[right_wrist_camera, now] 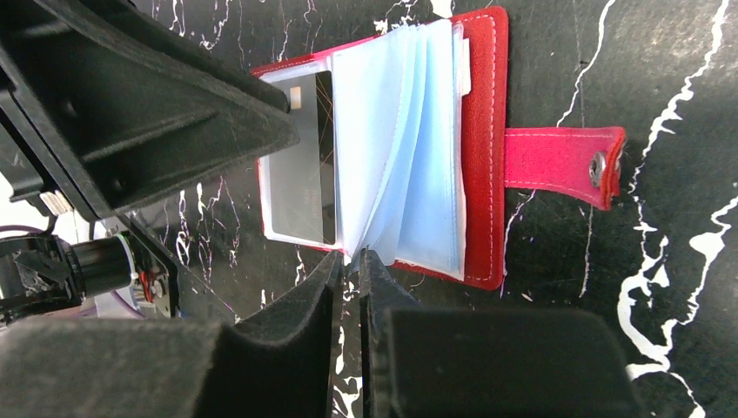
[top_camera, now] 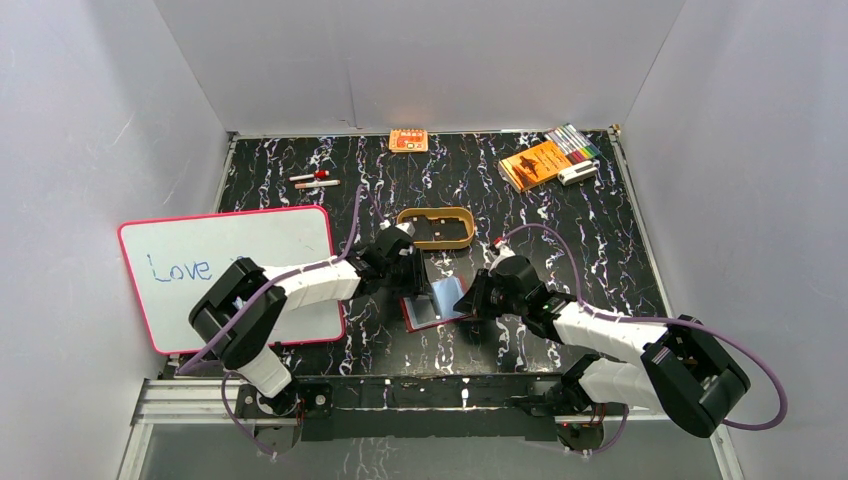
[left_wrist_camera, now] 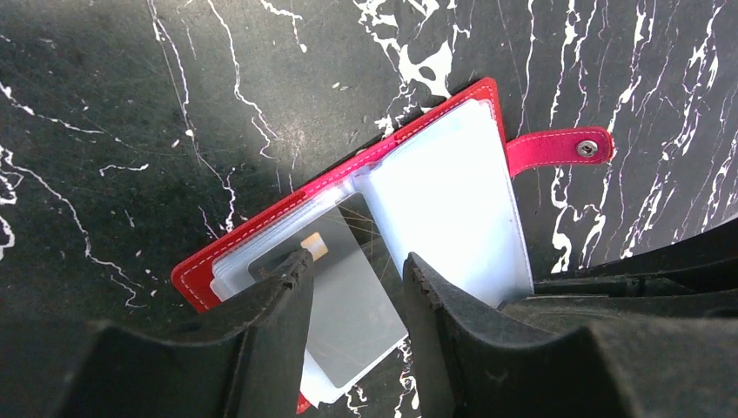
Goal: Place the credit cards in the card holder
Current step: Open the card holder at the center of the board.
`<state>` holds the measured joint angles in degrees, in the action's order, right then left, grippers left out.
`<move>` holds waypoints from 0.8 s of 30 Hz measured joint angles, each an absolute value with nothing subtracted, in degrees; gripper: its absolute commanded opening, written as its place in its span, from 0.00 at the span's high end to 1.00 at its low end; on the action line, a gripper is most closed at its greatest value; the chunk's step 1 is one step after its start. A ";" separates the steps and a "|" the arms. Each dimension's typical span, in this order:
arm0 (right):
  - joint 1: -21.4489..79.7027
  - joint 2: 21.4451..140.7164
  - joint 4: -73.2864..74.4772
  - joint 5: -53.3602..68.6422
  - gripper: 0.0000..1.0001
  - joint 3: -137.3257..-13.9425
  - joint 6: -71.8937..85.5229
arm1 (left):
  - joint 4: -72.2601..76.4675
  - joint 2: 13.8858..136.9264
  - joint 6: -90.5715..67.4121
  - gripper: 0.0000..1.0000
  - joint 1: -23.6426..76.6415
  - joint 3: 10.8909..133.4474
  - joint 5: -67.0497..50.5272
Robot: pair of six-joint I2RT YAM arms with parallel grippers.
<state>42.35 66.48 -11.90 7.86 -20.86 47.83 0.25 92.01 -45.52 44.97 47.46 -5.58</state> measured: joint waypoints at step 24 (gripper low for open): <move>42.35 68.53 -15.20 11.11 0.55 -21.26 46.52 | 3.03 93.69 -44.31 0.63 44.84 47.88 -6.83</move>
